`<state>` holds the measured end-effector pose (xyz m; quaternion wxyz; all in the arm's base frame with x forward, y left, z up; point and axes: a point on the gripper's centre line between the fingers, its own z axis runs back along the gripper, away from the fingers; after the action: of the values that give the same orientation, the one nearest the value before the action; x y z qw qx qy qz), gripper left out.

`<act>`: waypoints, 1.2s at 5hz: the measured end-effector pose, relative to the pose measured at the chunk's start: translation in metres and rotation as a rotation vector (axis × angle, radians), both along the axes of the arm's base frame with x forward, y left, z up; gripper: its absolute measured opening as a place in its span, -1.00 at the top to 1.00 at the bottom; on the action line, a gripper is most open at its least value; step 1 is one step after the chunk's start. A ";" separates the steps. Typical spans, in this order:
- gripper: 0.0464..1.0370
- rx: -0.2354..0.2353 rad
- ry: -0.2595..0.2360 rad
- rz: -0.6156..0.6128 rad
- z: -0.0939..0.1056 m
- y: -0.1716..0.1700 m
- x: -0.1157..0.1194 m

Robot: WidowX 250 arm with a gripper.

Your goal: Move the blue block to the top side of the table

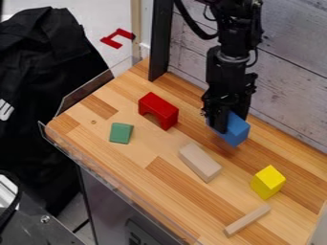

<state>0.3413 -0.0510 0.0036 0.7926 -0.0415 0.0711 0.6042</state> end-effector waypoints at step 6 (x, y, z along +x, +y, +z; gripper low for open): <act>-0.92 -0.014 -0.079 -0.052 0.007 -0.001 0.000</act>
<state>0.3411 -0.0522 0.0108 0.8099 -0.0691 0.0451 0.5807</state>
